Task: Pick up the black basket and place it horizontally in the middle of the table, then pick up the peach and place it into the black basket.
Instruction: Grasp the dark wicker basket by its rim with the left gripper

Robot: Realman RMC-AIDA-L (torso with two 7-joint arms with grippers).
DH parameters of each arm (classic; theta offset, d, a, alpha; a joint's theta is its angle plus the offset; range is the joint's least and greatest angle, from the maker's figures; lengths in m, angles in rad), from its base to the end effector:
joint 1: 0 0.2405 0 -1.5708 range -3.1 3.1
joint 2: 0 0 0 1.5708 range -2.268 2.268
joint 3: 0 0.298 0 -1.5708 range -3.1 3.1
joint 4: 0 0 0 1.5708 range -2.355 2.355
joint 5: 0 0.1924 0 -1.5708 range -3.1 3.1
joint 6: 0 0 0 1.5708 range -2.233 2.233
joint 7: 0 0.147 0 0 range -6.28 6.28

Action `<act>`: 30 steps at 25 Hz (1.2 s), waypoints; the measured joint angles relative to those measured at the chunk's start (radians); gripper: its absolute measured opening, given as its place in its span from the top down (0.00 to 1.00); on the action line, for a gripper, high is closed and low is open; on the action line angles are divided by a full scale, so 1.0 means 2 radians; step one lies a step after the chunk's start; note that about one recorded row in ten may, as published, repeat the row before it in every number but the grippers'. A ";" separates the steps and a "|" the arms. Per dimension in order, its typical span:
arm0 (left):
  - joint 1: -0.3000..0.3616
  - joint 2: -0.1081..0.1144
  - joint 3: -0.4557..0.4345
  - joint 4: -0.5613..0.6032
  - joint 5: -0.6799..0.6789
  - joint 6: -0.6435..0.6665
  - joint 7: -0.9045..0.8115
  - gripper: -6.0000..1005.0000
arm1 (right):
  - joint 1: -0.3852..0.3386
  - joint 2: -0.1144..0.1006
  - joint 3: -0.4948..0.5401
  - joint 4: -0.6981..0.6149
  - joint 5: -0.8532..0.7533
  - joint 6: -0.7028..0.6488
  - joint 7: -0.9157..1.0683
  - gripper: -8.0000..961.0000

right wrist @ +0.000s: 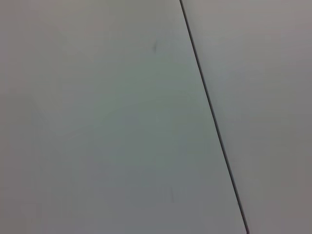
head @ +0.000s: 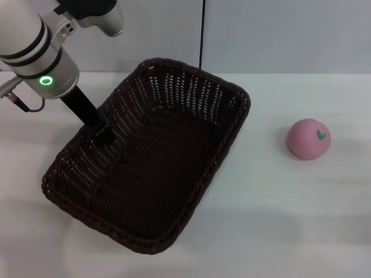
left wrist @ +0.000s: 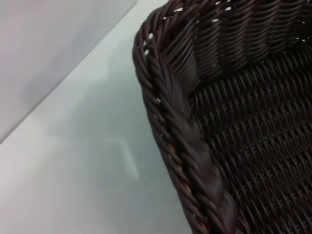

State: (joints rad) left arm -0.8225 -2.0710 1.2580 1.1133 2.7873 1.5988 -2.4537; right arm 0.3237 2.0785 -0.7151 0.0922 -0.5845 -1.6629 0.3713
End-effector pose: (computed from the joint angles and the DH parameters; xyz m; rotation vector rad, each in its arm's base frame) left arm -0.2096 0.3999 -0.0150 -2.5660 -0.8315 0.7389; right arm 0.3746 0.2627 0.0266 -1.2954 0.5035 0.9650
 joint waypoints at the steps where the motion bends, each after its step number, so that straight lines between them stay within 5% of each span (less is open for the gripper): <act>1: 0.000 0.000 0.000 0.000 0.000 -0.002 0.000 0.47 | 0.000 0.000 0.000 -0.001 0.000 0.000 0.000 0.24; 8: -0.001 0.000 0.009 0.006 -0.001 -0.010 0.020 0.70 | 0.001 0.000 0.000 -0.004 0.000 -0.003 0.000 0.24; 14: -0.008 0.000 0.020 0.007 0.000 -0.011 0.048 0.72 | 0.002 0.000 0.000 -0.011 0.000 -0.003 0.000 0.24; 30: -0.037 -0.001 0.044 0.065 -0.022 -0.057 0.378 0.73 | 0.004 -0.001 0.000 -0.028 0.000 0.000 0.007 0.24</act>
State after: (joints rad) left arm -0.8962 -2.0739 1.3452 1.2439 2.7439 1.4843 -1.6979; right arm 0.3314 2.0756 -0.7156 0.0358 -0.5844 -1.6630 0.3853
